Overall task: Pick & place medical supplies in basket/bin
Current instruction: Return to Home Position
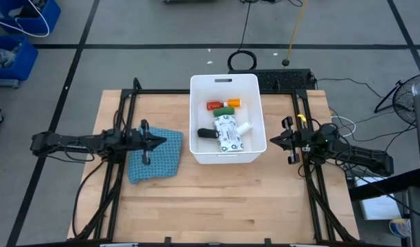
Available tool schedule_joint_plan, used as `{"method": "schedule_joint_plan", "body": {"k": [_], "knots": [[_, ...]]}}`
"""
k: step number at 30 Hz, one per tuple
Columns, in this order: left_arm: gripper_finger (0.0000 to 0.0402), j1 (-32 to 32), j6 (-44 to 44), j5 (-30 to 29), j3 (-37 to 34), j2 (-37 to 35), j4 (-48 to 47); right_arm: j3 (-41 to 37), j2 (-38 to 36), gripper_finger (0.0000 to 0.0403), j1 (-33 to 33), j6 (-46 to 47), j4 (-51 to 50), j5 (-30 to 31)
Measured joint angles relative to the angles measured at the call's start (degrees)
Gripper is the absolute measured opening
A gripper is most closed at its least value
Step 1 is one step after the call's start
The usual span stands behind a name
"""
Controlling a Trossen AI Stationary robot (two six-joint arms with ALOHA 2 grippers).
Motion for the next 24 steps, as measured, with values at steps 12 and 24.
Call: {"method": "schedule_joint_plan", "body": {"k": [12,24], "knots": [[0.0015,0.00,0.28,-0.34,0.00,0.00,-4.06,-0.02,0.00,0.0000,0.00,-0.06,0.02,-0.02],[0.0031,0.00,0.31,-0.32,0.00,0.00,-2.64,-0.02,0.00,0.0000,0.00,-0.06,0.00,-0.04]]}}
